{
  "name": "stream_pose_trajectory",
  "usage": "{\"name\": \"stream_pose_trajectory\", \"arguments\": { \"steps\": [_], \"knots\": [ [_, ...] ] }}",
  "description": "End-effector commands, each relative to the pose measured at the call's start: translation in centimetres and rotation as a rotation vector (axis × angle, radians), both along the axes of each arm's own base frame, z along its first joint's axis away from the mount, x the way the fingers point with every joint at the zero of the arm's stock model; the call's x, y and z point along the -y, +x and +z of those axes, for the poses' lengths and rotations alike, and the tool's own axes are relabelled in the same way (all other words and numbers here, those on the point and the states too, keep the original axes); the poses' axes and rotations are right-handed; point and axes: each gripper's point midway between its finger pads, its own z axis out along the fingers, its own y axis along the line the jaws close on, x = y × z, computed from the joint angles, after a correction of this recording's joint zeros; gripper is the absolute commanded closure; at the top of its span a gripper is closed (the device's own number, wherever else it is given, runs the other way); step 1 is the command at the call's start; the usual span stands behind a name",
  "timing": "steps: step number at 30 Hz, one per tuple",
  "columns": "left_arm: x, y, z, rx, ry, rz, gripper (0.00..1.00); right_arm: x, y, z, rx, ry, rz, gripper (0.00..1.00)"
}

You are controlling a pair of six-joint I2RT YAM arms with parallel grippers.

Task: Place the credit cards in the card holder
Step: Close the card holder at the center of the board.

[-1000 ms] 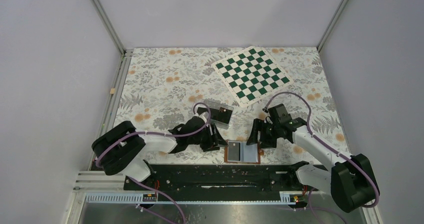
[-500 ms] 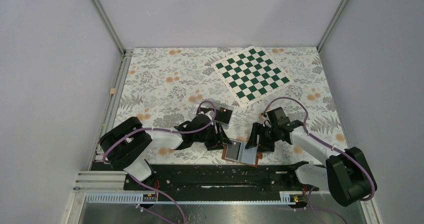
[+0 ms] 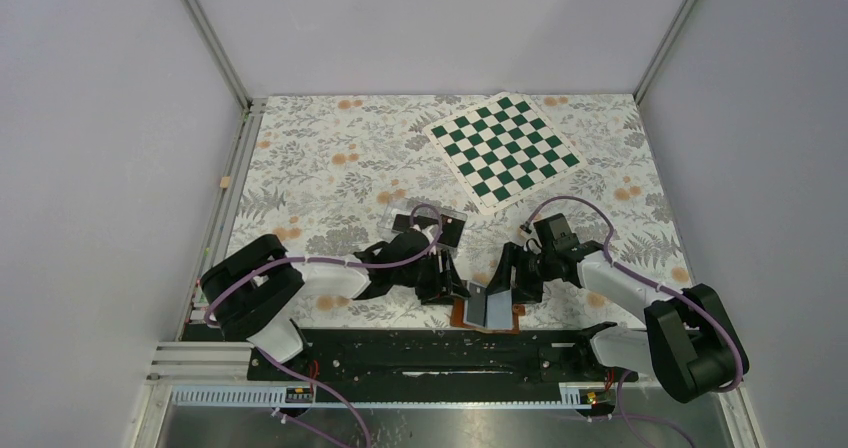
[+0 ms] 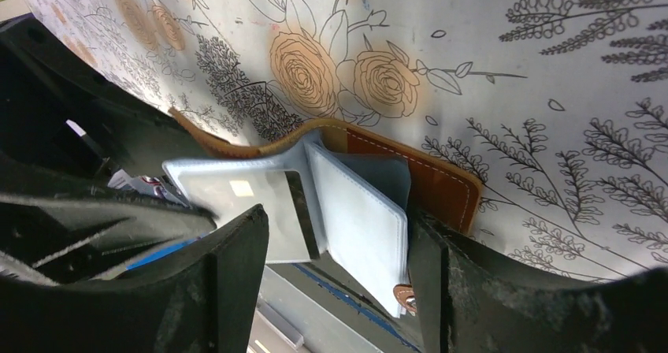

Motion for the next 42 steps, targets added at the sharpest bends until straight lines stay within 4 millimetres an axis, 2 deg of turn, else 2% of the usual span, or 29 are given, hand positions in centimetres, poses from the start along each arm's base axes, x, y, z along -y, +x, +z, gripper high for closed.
{"name": "stream_pose_trajectory", "arguments": {
  "steps": [1,12,20,27,37,42],
  "knots": [
    [3.9,-0.3,6.6,0.085,-0.207,-0.094,0.48,0.5,-1.1,-1.6,-0.032,-0.027,0.005,0.30],
    [4.6,-0.5,9.4,0.130,-0.258,-0.098,0.50,0.4,-1.2,-1.3,-0.028,-0.017,0.002,0.30],
    [6.6,-1.5,9.1,0.076,-0.329,-0.138,0.50,0.5,-1.2,-1.2,-0.029,-0.025,-0.001,0.30],
    [8.4,-1.8,9.4,0.028,-0.417,-0.139,0.51,1.3,-1.7,-0.1,-0.024,-0.061,-0.016,0.29],
    [8.8,-1.9,6.4,-0.018,-0.349,-0.113,0.51,3.2,-3.7,-0.6,-0.088,-0.154,-0.041,0.26],
    [9.2,-1.8,5.3,-0.037,-0.321,-0.117,0.51,4.1,-3.4,-0.3,-0.055,-0.206,-0.059,0.24]
  ]
}}
